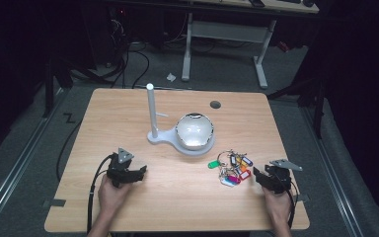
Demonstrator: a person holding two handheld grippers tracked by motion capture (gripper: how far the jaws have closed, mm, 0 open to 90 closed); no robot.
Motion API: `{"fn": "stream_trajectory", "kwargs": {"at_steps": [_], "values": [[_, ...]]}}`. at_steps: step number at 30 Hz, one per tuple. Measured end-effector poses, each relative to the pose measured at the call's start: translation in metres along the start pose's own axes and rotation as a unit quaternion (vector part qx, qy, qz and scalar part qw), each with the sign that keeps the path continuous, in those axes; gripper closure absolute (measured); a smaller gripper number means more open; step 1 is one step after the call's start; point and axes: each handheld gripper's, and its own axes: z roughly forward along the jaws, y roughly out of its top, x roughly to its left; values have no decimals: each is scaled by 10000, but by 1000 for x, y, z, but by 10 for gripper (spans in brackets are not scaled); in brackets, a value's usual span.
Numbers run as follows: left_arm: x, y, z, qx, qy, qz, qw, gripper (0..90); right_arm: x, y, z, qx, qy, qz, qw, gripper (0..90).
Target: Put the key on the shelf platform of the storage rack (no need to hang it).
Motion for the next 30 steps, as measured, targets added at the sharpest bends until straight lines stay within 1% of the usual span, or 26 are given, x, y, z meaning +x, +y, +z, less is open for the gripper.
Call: {"fn": "stream_trajectory", "kwargs": {"at_steps": [3, 4, 7, 8, 11, 13, 15, 17, 20, 21, 26, 27, 28, 30], "values": [[0, 0, 0, 1, -1, 3, 10000, 229, 3, 1, -1, -21, 62, -6, 10000, 485], [0, 0, 0, 0, -4, 4, 10000, 229, 5, 3, -1, -10, 102, -65, 9999, 488], [0, 0, 0, 0, 0, 4, 10000, 229, 8, 4, -1, -20, 136, -85, 9999, 488], [0, 0, 0, -1, 0, 3, 10000, 229, 10, 6, -2, -43, 183, -110, 9998, 488], [0, 0, 0, 2, -1, 3, 10000, 228, 12, 7, -3, -61, 205, -133, 9997, 487], [0, 0, 0, 0, -1, 0, 10000, 228, 16, 9, -4, -106, 279, -149, 9994, 485], [0, 0, 0, 1, 0, -3, 10000, 228, 18, 10, -4, -84, 298, -155, 9994, 484], [0, 0, 0, 0, -2, 4, 10000, 228, 22, 14, -4, -77, 347, -252, 9991, 480], [0, 0, 0, 1, 1, -4, 10000, 228, 24, 15, -5, -114, 401, -226, 9989, 476], [0, 0, 0, 0, 0, 0, 10000, 228, 27, 16, -5, -129, 423, -233, 9987, 470], [0, 0, 0, 0, 0, 0, 10000, 228, 31, 20, -3, -134, 488, -263, 9984, 461], [0, 0, 0, 0, -2, 1, 10000, 228, 33, 21, -2, -109, 496, -277, 9983, 461], [0, 0, 0, -1, 2, -3, 10000, 228, 35, 25, -1, -123, 522, -345, 9980, 460], [0, 0, 0, -1, 0, 0, 10000, 228, 37, 27, 0, -154, 555, -334, 9978, 460]]}}
